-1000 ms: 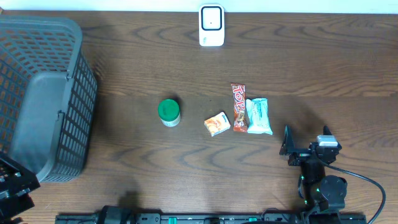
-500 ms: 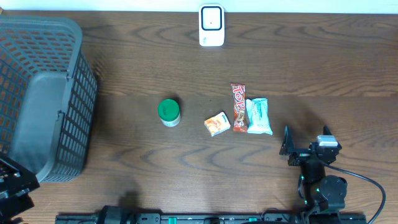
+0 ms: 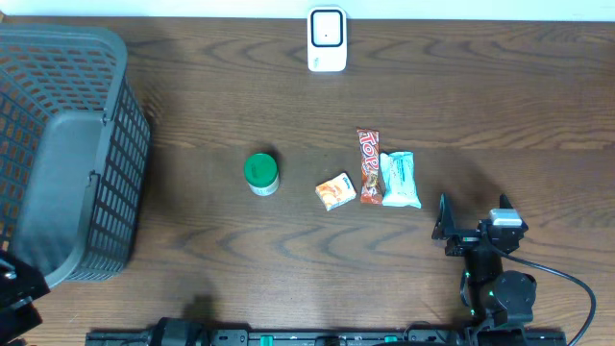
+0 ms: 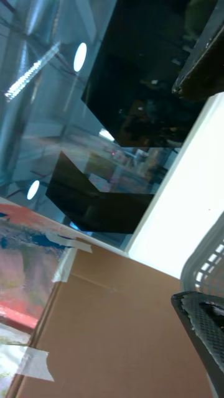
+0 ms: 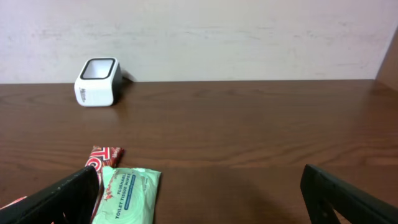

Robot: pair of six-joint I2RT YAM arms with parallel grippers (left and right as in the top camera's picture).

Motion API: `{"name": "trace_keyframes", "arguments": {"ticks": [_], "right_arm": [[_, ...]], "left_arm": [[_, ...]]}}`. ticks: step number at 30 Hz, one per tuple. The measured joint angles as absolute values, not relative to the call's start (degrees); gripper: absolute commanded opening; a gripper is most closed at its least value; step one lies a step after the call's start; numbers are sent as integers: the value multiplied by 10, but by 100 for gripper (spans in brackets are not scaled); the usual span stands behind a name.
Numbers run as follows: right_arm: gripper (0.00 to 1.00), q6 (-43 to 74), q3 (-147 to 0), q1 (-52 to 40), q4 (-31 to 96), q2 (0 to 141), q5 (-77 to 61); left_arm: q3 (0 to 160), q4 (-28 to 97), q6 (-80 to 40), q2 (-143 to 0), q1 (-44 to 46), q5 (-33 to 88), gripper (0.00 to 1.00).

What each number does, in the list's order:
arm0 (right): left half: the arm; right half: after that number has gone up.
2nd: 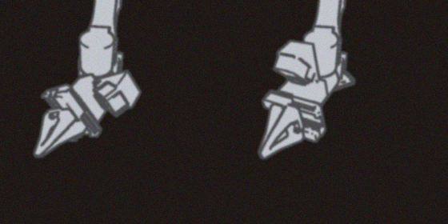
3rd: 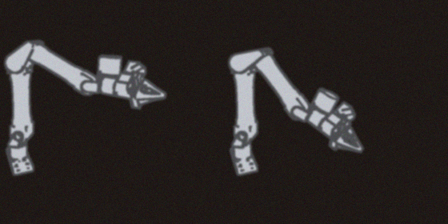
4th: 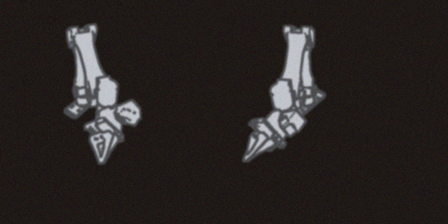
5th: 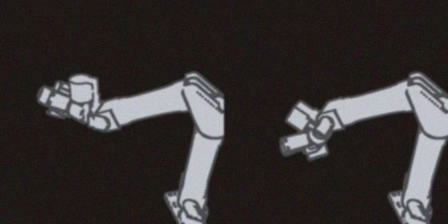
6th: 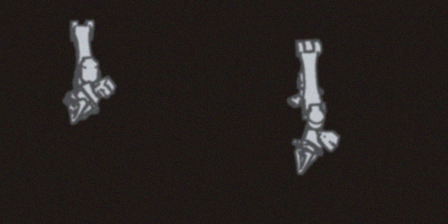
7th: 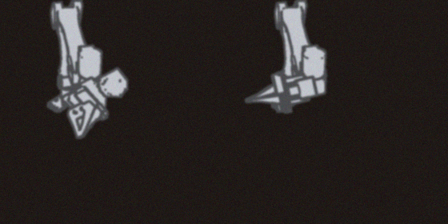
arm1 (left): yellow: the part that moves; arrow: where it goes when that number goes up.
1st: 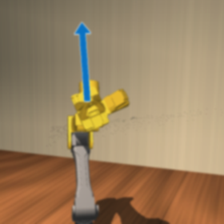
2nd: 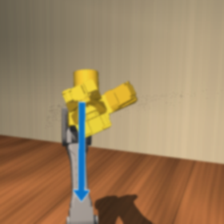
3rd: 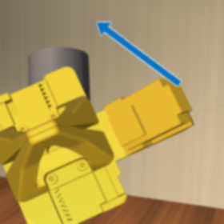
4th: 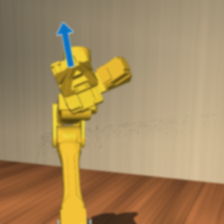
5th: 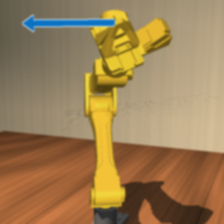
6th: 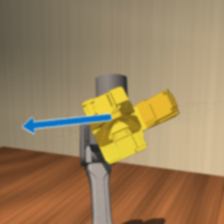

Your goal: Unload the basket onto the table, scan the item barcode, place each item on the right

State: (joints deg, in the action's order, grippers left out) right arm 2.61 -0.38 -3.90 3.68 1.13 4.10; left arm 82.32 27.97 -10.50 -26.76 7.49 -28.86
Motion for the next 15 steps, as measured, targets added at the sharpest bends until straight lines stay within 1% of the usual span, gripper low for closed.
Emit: {"name": "trace_keyframes", "arguments": {"ticks": [8,15], "right_arm": [[99,26,-4,-39,37,11,41],[99,26,-4,-39,37,11,41]], "left_arm": [[823,279,-105,-267,75,-289,98],[823,333,-105,-267,75,-289,98]]}}
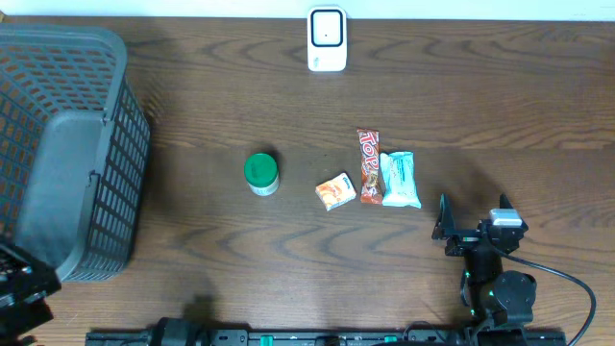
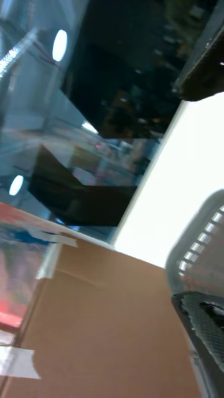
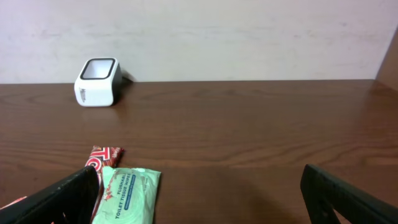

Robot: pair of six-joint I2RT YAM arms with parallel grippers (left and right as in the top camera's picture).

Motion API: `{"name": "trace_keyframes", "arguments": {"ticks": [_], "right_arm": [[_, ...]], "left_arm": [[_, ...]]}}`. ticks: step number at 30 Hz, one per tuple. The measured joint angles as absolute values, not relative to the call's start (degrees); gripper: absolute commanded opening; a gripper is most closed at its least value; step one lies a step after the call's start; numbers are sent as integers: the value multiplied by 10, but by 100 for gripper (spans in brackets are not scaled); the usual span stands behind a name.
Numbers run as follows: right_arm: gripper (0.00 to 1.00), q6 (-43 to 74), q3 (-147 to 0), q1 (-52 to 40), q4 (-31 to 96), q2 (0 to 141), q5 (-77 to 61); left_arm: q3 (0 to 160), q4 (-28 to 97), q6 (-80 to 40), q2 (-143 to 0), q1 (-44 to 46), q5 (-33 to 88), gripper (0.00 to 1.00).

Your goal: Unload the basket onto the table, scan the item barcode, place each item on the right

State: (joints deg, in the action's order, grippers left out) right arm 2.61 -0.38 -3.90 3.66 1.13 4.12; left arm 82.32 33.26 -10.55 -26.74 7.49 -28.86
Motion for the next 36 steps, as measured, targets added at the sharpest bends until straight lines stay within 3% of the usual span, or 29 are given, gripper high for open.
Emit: {"name": "trace_keyframes", "arguments": {"ticks": [12,21,26,36], "right_arm": [[99,45,-4,-39,39,11,-5],[99,91,-4,-39,39,36,-32],[99,98,-4,-39,36,84,-35],[99,87,-26,-39,20,136,-55]], "left_arm": [[823,607,-105,-267,75,-288,98],[811,655,-109,-267,75,-289,98],[750,603,-127,-266,75,-289,98],[542,308,-153,-265,75,-288,98]]}}
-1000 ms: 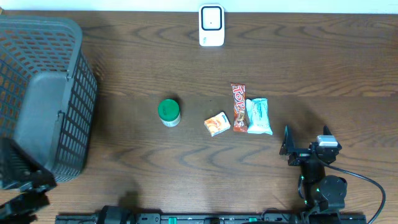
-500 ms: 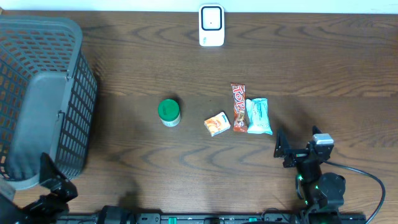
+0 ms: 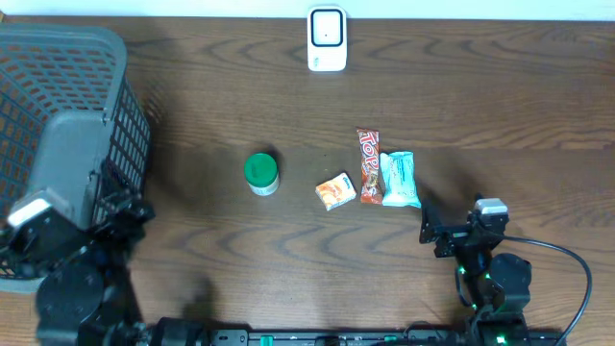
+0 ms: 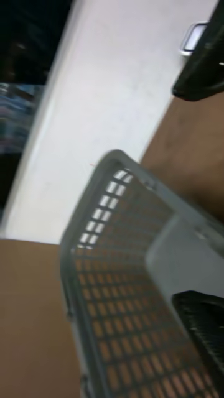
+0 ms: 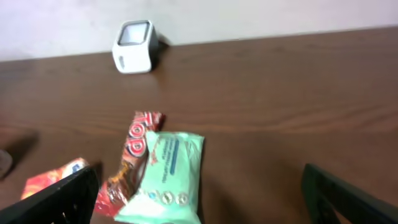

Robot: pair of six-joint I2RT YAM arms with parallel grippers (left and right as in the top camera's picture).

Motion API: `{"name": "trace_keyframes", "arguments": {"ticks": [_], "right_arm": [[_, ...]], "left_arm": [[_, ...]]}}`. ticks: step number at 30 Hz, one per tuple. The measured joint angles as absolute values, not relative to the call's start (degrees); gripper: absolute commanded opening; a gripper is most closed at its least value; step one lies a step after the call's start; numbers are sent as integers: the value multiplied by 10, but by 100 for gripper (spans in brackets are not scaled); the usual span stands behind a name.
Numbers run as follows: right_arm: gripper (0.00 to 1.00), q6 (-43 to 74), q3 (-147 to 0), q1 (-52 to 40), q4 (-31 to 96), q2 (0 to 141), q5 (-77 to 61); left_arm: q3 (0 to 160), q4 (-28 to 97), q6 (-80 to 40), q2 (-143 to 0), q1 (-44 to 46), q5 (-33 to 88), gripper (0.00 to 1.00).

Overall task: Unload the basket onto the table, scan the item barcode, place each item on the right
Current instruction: 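Move the right gripper over the items toward the green-capped jar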

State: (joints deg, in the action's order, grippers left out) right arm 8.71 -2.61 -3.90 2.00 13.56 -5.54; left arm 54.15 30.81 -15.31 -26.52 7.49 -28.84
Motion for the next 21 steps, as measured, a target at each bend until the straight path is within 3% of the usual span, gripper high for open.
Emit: {"name": "trace_keyframes", "arguments": {"ticks": [9,21], "right_arm": [[99,85,-143,-39,59,192,-85],[99,84,-435,-41,280,465,-142]], "left_arm": [[408,201,-183,-266,75,-289,98],[321,102,-247,-250,77,-285,98]]}}
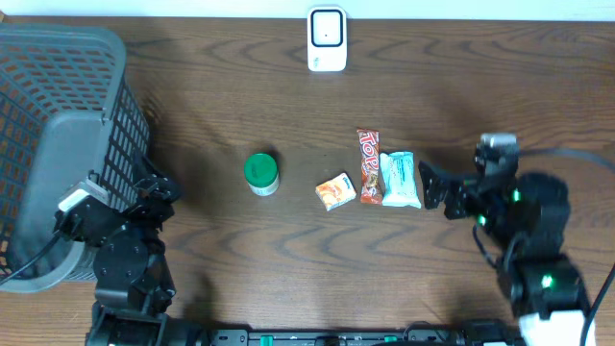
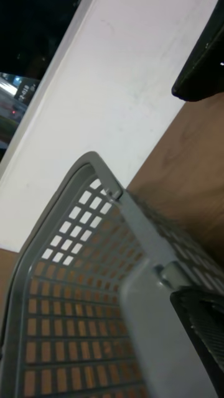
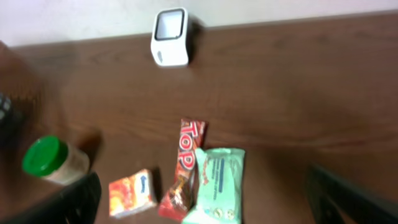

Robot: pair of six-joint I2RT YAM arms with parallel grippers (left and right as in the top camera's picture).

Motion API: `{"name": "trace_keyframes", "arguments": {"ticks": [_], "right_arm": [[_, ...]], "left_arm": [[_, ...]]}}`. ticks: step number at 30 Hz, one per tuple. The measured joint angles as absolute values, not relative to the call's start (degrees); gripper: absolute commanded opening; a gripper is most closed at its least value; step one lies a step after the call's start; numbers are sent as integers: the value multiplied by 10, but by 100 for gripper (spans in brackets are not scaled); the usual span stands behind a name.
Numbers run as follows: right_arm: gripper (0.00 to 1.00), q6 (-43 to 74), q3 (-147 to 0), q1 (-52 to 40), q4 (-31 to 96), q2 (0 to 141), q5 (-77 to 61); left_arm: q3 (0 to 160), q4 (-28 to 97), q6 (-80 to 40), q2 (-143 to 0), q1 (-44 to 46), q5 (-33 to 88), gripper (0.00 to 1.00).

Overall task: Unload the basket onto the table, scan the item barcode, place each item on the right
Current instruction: 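Move the right gripper over the items toward the green-capped jar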

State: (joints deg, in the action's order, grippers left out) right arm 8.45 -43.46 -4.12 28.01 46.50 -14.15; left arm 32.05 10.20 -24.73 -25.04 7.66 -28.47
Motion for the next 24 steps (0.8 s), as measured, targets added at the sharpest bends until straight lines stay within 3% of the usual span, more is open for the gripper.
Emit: {"name": "trace_keyframes", "arguments": {"ticks": [5,9,24], "right_arm": [[99,84,-605,-68,427,610,-145],[99,84,-677,-86,463,678,-147],[99,81,-693,-121,457,733,-184]], "left_arm": [[249,149,-269,-265,73,-284,98],[235,112,-222,-272,73,-244,98],[246,105,-72,-268,73,-88,98]]}}
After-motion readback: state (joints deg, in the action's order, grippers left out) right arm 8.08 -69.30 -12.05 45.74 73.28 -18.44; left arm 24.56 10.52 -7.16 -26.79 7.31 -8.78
